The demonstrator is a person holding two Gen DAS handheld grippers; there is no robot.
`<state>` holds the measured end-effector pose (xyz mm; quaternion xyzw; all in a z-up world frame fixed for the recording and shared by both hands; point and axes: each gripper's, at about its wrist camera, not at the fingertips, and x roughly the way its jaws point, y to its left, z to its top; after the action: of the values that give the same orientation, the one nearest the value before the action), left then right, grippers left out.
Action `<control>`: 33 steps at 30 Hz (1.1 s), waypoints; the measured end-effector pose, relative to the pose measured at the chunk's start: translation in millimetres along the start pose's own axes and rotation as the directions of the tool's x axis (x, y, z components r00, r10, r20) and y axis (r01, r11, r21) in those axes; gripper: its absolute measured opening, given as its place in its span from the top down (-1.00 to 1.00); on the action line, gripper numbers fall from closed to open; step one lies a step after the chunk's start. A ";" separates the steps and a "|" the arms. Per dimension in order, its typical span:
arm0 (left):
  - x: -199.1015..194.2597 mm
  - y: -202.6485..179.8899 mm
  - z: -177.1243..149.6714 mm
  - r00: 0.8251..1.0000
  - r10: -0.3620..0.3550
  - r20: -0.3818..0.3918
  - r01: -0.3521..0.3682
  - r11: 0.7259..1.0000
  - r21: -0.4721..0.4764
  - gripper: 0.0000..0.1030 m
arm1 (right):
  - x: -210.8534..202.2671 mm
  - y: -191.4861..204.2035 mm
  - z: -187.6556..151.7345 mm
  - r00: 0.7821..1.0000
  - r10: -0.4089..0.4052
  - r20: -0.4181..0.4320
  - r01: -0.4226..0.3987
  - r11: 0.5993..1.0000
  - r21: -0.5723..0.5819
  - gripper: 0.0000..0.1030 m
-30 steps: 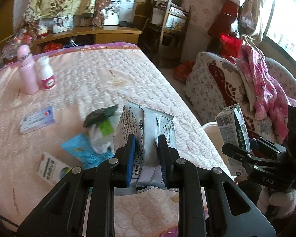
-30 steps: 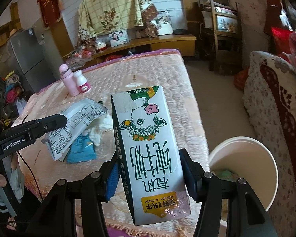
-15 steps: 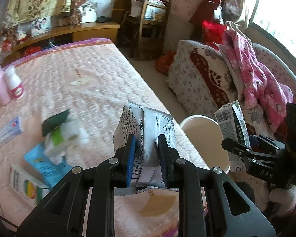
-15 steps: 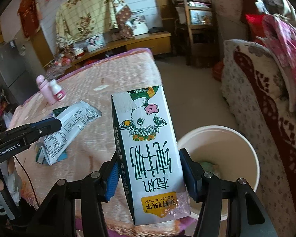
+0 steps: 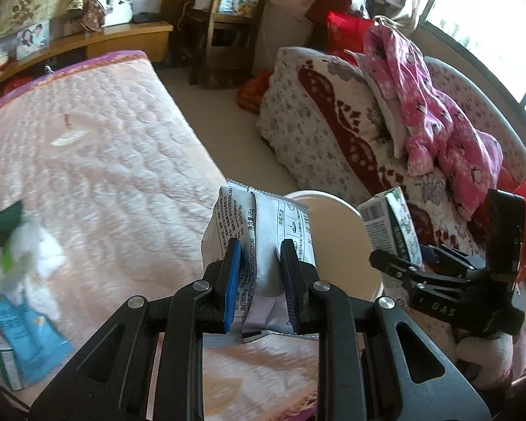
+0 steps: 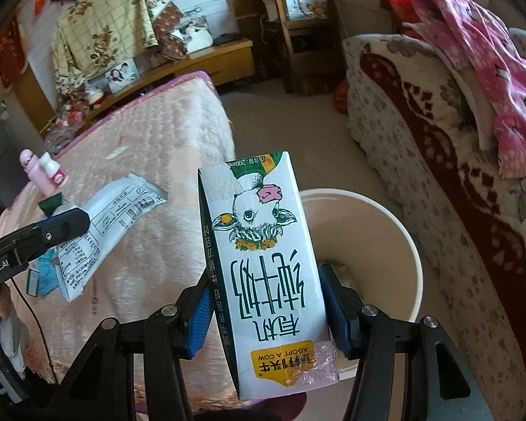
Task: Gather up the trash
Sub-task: 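Carry the packet and carton over the white bucket and open both tools to drop them, then move both tools back over the remaining trash on the bed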
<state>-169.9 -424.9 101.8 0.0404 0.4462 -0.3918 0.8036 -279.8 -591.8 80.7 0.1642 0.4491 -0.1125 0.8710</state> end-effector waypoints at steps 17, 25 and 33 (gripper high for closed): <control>50.0 -31.0 2.3 0.996 -0.063 -0.057 0.064 0.998 0.008 0.59 | 23.6 -31.1 0.2 0.999 -0.042 -0.034 0.044 0.997 0.069 -0.07; 55.4 -29.8 0.5 0.995 -0.078 -0.063 0.079 0.997 0.006 0.15 | 30.4 -35.8 -2.1 0.998 -0.034 -0.049 0.038 0.995 0.089 -0.26; 40.5 -21.6 -1.6 0.997 -0.062 -0.050 0.062 0.998 -0.006 0.15 | 27.5 -32.6 -3.1 0.998 -0.033 -0.047 0.037 0.996 0.083 -0.26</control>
<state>-173.5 -463.1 76.7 0.0345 0.4683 -0.4143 0.7796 -277.6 -621.9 50.5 0.1952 0.4666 -0.1427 0.8508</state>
